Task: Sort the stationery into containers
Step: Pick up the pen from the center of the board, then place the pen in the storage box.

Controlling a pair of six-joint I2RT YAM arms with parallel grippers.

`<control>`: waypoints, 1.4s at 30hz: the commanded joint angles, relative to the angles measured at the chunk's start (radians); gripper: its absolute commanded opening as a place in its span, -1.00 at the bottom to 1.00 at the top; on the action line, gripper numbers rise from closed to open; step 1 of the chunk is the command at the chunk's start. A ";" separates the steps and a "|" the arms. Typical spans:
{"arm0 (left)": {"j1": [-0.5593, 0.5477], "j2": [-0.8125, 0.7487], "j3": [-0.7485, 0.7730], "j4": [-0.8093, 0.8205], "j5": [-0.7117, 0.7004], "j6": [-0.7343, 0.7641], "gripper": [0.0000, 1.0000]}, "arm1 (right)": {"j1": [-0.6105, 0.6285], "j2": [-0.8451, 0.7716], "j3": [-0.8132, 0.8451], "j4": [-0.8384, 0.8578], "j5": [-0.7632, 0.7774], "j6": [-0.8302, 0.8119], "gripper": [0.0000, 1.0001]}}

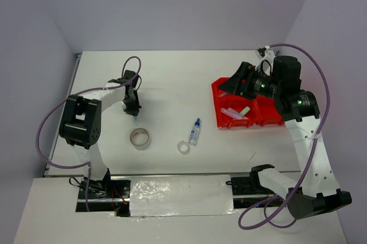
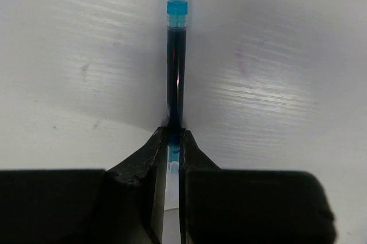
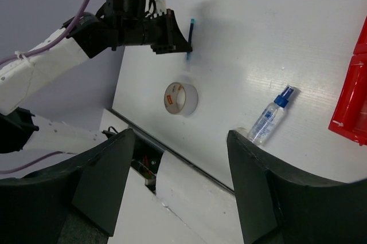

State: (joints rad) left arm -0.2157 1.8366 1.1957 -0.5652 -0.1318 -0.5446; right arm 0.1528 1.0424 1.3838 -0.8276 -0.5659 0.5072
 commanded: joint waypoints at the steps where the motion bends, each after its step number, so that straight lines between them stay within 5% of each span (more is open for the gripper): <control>1: -0.007 -0.088 0.010 0.103 0.131 0.028 -1.00 | -0.001 -0.019 0.005 0.001 -0.034 -0.021 0.47; 5: -0.017 -0.229 0.031 0.198 0.265 0.032 -1.00 | 0.001 -0.047 -0.067 0.077 -0.049 0.010 0.59; 7: -0.043 -0.290 0.051 0.237 0.300 0.023 -1.00 | 0.001 -0.064 -0.101 0.123 -0.034 0.080 0.97; 12: -0.151 -0.411 0.010 0.454 0.605 -0.081 -1.00 | 0.054 -0.114 -0.195 0.310 0.027 0.233 0.97; 14: -0.240 -0.453 -0.030 0.661 0.748 -0.168 -1.00 | 0.091 -0.142 -0.232 0.420 0.063 0.307 0.96; 19: -0.415 -0.488 -0.074 1.047 0.893 -0.394 -1.00 | 0.200 -0.108 -0.212 0.508 0.118 0.349 0.91; 22: -0.456 -0.500 -0.071 1.100 0.917 -0.440 -1.00 | 0.270 -0.105 -0.226 0.559 0.158 0.349 0.83; 28: -0.468 -0.527 -0.088 1.113 0.917 -0.480 -1.00 | 0.329 -0.104 -0.219 0.529 0.241 0.310 0.49; 31: -0.470 -0.537 -0.091 1.091 0.905 -0.480 -1.00 | 0.343 -0.105 -0.241 0.556 0.227 0.314 0.06; 35: -0.468 -0.534 -0.071 0.990 0.871 -0.448 -1.00 | 0.366 -0.116 -0.267 0.611 0.205 0.324 -0.88; 37: -0.468 -0.516 -0.038 0.909 0.845 -0.437 -0.97 | 0.370 -0.123 -0.282 0.645 0.193 0.326 -1.00; 40: -0.470 -0.473 0.054 0.720 0.807 -0.404 -0.07 | 0.370 -0.134 -0.273 0.599 0.285 0.301 -1.00; 41: -0.468 -0.464 0.079 0.664 0.772 -0.396 0.77 | 0.370 -0.134 -0.264 0.570 0.329 0.286 -1.00; 42: -0.468 -0.453 0.102 0.610 0.749 -0.365 0.99 | 0.369 -0.128 -0.249 0.536 0.383 0.280 -1.00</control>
State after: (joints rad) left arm -0.6815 1.3594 1.2022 0.2047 0.6888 -0.9703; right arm 0.5133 0.9302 1.1038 -0.2787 -0.3080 0.8131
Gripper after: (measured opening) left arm 0.861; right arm 0.136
